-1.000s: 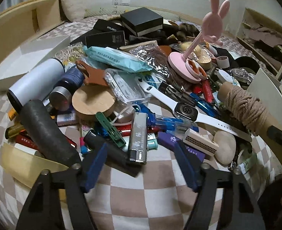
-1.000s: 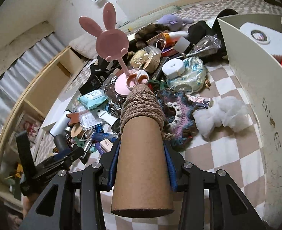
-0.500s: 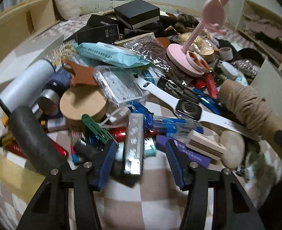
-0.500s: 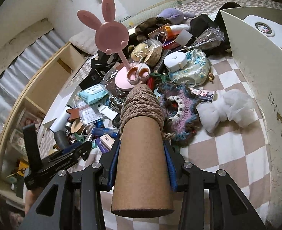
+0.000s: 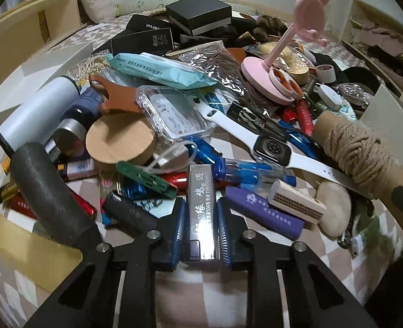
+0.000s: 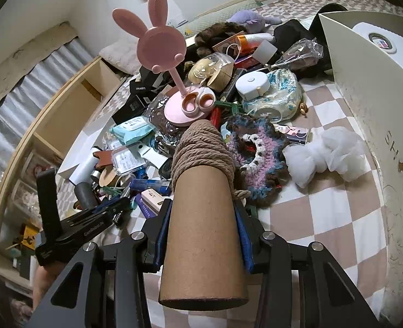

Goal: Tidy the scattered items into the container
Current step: 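Lift the cardboard tube with the right gripper while the left gripper grasps a silver lighter, then carry the tube and lighter into the white SHOES box with both grippers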

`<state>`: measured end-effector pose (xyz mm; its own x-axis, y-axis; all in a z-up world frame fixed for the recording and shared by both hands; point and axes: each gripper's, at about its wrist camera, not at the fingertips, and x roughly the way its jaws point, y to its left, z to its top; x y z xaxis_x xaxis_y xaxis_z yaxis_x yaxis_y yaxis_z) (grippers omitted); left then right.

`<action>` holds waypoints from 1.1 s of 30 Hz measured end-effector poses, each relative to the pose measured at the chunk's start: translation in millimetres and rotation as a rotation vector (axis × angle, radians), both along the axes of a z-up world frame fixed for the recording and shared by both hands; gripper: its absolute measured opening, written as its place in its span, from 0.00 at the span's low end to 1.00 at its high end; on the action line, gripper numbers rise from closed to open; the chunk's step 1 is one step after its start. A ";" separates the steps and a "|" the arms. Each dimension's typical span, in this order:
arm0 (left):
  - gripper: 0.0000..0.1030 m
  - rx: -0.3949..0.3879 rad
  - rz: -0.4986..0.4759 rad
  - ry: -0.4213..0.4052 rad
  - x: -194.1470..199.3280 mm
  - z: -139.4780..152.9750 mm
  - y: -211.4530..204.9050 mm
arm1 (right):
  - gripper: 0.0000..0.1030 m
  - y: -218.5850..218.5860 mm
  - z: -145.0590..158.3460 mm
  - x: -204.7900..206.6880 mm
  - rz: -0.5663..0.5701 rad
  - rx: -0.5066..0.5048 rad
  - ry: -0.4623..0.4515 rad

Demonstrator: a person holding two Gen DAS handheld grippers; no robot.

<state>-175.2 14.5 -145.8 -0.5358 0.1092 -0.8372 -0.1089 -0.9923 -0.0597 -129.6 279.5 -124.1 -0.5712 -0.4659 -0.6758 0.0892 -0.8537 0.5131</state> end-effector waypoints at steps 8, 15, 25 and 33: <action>0.23 0.043 -0.012 0.031 17.9 10.8 5.6 | 0.42 1.9 6.2 8.7 -0.006 -0.056 0.027; 0.23 0.093 -0.050 0.066 26.6 20.4 12.6 | 0.42 3.7 5.4 16.2 -0.016 -0.151 0.006; 0.23 0.137 -0.095 0.105 33.6 30.6 21.1 | 0.42 16.4 9.6 33.0 -0.111 -0.253 -0.016; 0.23 0.165 -0.113 0.131 36.0 37.0 22.4 | 0.42 50.7 68.3 28.8 -0.170 -0.271 0.110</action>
